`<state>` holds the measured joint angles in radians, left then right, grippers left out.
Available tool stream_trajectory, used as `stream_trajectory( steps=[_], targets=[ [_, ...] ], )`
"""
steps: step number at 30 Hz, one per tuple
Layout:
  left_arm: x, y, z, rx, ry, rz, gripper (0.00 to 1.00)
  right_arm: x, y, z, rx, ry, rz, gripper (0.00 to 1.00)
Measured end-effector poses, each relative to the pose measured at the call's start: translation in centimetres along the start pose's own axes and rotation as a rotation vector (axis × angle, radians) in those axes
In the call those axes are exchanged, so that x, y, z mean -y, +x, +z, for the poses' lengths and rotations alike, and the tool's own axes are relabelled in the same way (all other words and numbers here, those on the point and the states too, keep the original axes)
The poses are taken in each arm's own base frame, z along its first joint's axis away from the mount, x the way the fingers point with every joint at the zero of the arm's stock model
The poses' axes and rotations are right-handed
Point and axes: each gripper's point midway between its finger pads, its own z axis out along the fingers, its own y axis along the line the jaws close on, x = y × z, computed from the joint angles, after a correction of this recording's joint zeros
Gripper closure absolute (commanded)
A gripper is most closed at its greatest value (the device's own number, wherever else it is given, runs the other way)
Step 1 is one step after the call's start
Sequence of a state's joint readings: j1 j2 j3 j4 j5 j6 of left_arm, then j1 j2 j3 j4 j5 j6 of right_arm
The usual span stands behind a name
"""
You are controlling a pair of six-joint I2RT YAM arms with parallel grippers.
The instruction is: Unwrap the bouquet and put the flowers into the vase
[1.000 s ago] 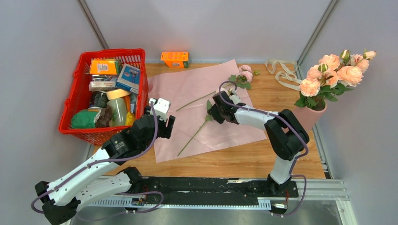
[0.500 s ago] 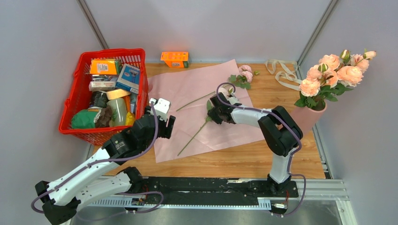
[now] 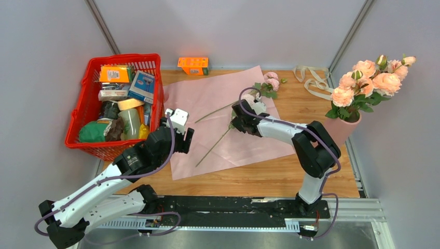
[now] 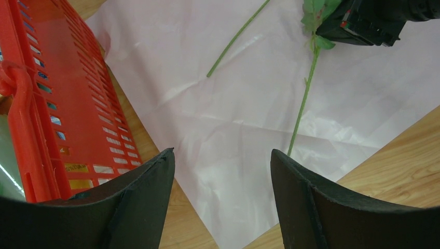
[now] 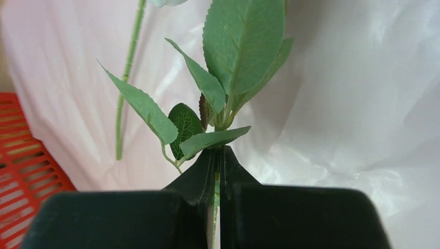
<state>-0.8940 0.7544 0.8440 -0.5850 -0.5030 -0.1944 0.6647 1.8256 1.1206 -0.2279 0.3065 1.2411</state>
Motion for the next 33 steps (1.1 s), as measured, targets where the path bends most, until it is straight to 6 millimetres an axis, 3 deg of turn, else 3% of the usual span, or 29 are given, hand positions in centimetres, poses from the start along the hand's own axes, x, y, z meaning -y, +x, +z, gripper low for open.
stream_trajectory(
  steps=[6, 11, 16, 20, 24, 27, 30, 33],
  targets=[
    [0.0, 0.0, 0.0, 0.000, 0.000, 0.000, 0.24, -3.0, -2.8, -3.6, 0.092, -0.094, -0.032, 1.00],
    [0.0, 0.0, 0.0, 0.000, 0.000, 0.000, 0.24, -6.5, -5.8, -8.0, 0.197, -0.202, -0.100, 1.00],
    [0.0, 0.0, 0.0, 0.000, 0.000, 0.000, 0.24, -10.7, -9.7, -15.6, 0.351, -0.397, -0.203, 1.00],
    [0.0, 0.0, 0.0, 0.000, 0.001, 0.001, 0.24, -13.6, -13.5, -23.7, 0.544, -0.606, -0.307, 1.00],
    [0.1, 0.0, 0.0, 0.000, 0.003, 0.002, 0.24, -14.2, -16.8, -31.8, 0.771, -0.764, -0.429, 1.00],
    [0.2, 0.1, 0.0, -0.002, 0.007, 0.006, 0.24, -14.0, -18.5, -36.7, 0.943, -0.827, -0.556, 1.00],
    [0.3, 0.2, 0.1, -0.008, 0.006, 0.010, 0.24, -13.3, -19.9, -40.1, 1.092, -0.815, -0.682, 1.00],
    [0.4, 0.3, 0.2, -0.012, 0.007, 0.014, 0.24, -12.5, -21.1, -41.9, 1.200, -0.750, -0.782, 1.00]
  ],
)
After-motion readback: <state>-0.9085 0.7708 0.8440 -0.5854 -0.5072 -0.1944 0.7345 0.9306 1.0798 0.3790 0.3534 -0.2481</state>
